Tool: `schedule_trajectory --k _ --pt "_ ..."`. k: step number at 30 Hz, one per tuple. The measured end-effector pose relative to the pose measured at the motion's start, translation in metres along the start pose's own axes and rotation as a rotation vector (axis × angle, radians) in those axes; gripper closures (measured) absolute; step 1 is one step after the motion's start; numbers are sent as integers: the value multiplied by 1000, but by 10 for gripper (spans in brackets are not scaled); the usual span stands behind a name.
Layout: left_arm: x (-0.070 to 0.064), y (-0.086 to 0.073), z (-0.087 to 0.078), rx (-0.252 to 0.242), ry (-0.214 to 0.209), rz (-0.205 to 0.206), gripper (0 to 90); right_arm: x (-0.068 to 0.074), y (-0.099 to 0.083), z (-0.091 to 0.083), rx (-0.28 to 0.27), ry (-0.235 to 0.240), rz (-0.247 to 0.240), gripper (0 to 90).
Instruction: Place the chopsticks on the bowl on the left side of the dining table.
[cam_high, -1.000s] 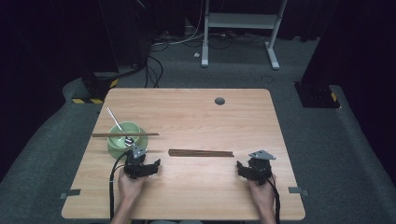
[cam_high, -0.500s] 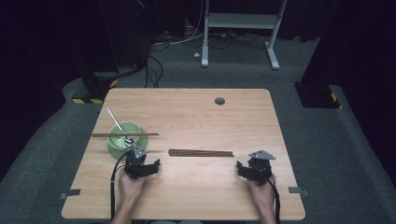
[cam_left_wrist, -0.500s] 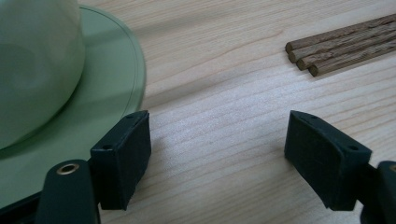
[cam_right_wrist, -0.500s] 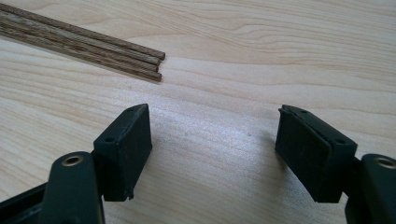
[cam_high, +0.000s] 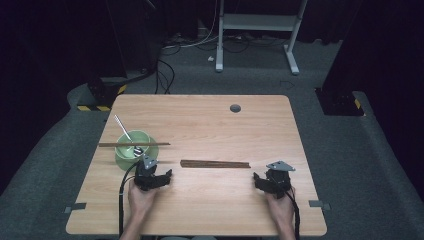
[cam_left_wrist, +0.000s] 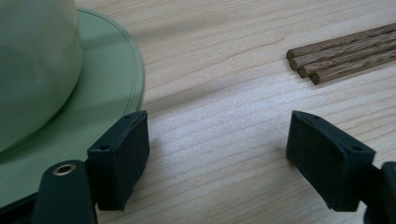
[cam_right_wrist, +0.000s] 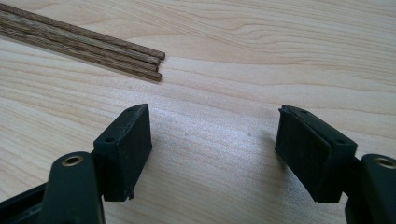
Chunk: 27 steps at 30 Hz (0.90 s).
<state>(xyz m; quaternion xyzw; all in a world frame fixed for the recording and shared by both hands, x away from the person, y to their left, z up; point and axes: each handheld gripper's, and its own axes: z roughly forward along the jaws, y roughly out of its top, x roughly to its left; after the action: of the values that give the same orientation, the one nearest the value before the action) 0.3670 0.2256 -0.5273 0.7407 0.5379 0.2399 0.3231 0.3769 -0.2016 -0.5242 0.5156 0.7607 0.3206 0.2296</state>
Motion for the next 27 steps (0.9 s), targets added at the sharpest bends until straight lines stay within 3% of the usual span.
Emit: schedule_trajectory --k 27 --pt "1 0 1 -1 1 -8 198 0 0 0 1 2 -4 253"
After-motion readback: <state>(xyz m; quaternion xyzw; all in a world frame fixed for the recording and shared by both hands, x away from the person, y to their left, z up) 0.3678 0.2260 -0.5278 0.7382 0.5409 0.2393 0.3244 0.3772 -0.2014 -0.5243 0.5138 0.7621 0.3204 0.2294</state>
